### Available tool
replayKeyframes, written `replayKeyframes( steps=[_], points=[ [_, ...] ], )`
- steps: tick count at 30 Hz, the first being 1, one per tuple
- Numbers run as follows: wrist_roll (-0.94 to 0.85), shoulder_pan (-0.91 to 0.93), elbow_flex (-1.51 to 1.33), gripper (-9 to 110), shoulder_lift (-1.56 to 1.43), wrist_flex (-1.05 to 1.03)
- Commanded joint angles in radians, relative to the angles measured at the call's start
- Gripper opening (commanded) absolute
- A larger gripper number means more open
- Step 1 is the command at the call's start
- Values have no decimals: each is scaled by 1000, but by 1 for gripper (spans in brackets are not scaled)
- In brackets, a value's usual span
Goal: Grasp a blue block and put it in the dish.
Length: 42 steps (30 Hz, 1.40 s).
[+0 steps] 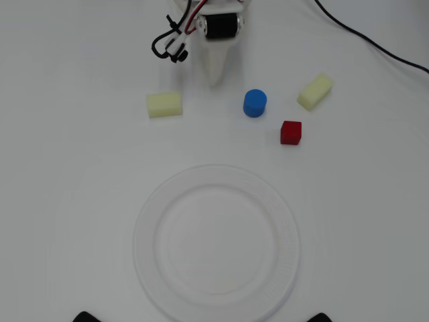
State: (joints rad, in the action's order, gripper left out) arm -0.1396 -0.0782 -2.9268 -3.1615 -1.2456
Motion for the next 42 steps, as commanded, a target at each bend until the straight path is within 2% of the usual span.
replayKeyframes(
  steps=[1, 8, 14, 22, 30, 42],
  points=[
    [-23, -8, 342, 0, 442, 11],
    [41, -86, 509, 2, 641, -28],
    [32, -143, 626, 20, 796, -37],
    [97, -305, 733, 30, 936, -18],
    [89, -295, 689, 31, 1187, 153],
    [106, -342, 675, 30, 1318, 276]
  ],
)
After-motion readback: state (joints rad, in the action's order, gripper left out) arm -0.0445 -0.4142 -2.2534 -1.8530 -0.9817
